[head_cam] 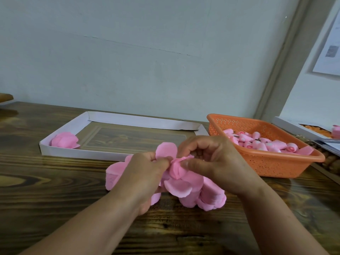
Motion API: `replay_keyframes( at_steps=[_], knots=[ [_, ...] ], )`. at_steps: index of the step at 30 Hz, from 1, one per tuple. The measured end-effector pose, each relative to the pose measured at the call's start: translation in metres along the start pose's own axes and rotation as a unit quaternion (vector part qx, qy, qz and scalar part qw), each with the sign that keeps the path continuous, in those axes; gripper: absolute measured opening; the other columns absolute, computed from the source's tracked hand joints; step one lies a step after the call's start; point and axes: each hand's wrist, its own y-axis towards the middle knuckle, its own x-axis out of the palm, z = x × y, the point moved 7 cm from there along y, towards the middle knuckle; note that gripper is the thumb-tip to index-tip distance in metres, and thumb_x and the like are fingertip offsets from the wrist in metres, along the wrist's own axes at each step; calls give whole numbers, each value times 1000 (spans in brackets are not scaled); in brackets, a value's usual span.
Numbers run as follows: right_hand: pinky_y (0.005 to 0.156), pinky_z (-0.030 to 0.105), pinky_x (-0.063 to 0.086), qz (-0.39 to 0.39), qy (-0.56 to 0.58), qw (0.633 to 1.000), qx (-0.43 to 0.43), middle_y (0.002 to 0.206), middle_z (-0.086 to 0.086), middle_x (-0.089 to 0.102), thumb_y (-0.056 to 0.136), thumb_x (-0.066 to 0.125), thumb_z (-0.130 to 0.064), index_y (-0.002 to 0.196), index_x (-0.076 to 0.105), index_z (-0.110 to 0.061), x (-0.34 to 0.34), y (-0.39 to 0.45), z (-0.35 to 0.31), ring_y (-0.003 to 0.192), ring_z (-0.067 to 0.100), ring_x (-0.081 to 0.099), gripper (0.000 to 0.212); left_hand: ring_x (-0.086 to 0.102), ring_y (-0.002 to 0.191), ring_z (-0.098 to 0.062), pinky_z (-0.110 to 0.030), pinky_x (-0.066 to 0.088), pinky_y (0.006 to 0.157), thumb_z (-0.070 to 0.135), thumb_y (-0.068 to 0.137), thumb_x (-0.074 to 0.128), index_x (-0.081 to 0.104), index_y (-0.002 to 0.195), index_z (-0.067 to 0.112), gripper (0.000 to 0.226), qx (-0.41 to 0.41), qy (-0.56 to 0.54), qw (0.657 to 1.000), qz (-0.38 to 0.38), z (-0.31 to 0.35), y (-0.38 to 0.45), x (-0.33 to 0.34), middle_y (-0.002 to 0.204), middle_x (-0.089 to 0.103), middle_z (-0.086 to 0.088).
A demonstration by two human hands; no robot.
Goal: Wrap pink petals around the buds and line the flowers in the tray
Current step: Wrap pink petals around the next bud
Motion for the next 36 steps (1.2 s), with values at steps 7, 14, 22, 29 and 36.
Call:
replay_keyframes(
  at_steps=[7, 14, 22, 29, 36],
  knots=[
    [74, 45, 49, 36, -39, 997, 58, 112, -8, 60, 75, 71, 7, 71, 69, -11, -3, 2, 13, 88, 41, 58, 19, 31, 28, -3, -20, 23, 35, 24, 101, 44, 67, 78, 7, 36, 93, 111, 989, -27, 10, -5, 4, 43, 46, 5],
    [71, 49, 52, 64, -19, 996, 65, 83, 12, 66, 76, 70, 7, 72, 67, -12, -5, 4, 16, 74, 41, 59, 20, 31, 28, -2, -13, 23, 32, 28, 101, 39, 69, 96, 16, 32, 107, 118, 986, -51, 13, -9, 8, 40, 42, 9],
    [65, 44, 52, 53, 8, 996, 76, 71, 18, 67, 78, 69, 7, 73, 67, -14, -7, 3, 19, 64, 30, 60, 22, 46, 26, -5, -16, 40, 32, 18, 102, 40, 65, 101, -5, 34, -6, -39, 997, -69, 8, -10, 10, 46, 60, -4],
    [56, 25, 49, 56, 9, 991, 118, 71, -2, 65, 78, 69, 6, 99, 64, -14, -5, 3, 26, 53, 13, 58, 30, 71, 86, -28, -34, 60, 75, 16, 93, 57, 72, 95, 2, 21, 1, -16, 995, -94, -3, -2, 11, 88, 74, -16],
    [58, 27, 51, 54, 7, 991, 122, 63, 13, 69, 79, 72, -4, 80, 67, -5, -1, 1, 21, 56, 16, 62, 5, 73, 78, -22, -30, 61, 66, 19, 84, 65, 73, 92, 5, 17, -1, -14, 997, -80, -2, 0, 9, 86, 76, -11]
  ],
)
